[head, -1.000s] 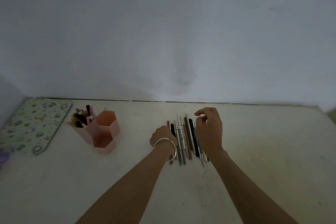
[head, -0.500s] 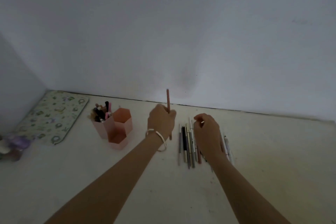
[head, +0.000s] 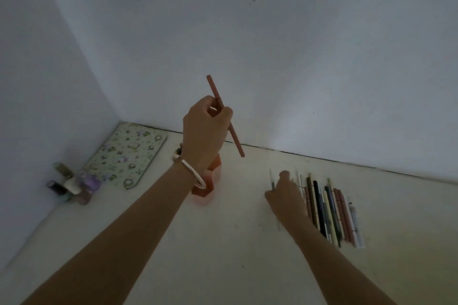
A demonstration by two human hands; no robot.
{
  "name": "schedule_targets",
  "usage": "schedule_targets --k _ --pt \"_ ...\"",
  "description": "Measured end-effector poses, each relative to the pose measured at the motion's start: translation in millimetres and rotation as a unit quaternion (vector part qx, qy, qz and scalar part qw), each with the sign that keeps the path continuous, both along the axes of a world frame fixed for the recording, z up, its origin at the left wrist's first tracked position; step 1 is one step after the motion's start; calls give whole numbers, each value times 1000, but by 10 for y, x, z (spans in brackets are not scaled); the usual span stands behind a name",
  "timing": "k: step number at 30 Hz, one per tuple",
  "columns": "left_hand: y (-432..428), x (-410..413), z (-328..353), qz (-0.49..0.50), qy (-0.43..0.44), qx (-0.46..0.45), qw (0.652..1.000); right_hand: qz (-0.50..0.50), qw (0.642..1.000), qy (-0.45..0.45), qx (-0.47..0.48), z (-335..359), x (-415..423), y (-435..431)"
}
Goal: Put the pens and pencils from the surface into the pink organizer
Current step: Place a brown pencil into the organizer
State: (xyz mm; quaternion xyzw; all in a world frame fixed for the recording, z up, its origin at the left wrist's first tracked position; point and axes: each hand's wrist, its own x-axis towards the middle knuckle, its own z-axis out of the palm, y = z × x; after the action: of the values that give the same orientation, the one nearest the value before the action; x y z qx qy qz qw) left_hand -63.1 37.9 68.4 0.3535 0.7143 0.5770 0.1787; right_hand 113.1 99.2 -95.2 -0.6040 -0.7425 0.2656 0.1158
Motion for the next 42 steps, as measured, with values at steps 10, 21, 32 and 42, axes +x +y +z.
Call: schedule_targets --k 10,21,32,42 --pt "-488 -843 -289 83 210 11 974 58 909 395 122 1053 -674 65" --pt "-642 -795 -939 26 480 -164 861 103 855 473 188 1079 -1025 -247" --pt "-823 -1086 -407 186 293 -12 938 225 897 307 225 889 -1432 -325" --pt "-622 -760 -366 122 295 36 947 215 899 208 321 659 -1218 -322"
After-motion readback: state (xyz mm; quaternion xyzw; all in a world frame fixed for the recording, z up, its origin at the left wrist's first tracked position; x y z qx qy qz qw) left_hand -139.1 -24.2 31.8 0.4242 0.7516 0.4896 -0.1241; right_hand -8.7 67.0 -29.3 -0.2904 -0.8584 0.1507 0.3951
